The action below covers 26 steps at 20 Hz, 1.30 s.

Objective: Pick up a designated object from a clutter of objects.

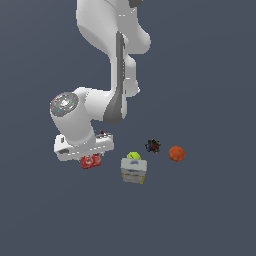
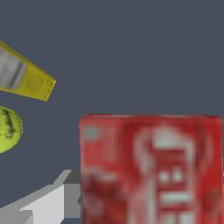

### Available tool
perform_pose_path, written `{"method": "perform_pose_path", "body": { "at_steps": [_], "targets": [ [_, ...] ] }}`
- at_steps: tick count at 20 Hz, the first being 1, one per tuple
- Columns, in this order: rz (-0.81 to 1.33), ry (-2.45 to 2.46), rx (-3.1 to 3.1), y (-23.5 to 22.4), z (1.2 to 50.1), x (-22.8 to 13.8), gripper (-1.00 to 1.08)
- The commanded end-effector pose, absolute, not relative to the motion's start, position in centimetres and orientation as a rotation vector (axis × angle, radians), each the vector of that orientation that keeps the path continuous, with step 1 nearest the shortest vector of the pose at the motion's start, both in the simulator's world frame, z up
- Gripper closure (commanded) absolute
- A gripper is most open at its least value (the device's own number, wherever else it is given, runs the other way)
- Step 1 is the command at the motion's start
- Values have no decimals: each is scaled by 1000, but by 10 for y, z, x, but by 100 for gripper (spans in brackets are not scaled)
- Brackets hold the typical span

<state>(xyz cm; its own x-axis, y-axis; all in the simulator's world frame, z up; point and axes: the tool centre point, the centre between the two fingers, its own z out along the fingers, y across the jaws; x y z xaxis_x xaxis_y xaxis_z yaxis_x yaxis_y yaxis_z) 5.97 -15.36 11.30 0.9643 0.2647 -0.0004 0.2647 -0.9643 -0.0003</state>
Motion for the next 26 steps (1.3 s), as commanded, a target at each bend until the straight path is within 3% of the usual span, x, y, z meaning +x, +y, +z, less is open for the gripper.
{"method": "perform_pose_path", "body": {
  "at_steps": [1, 26],
  "targets": [
    [0, -420, -3113, -142, 136, 53, 108],
    [1, -419, -3116, -23, 379, -14, 108]
  ]
}}
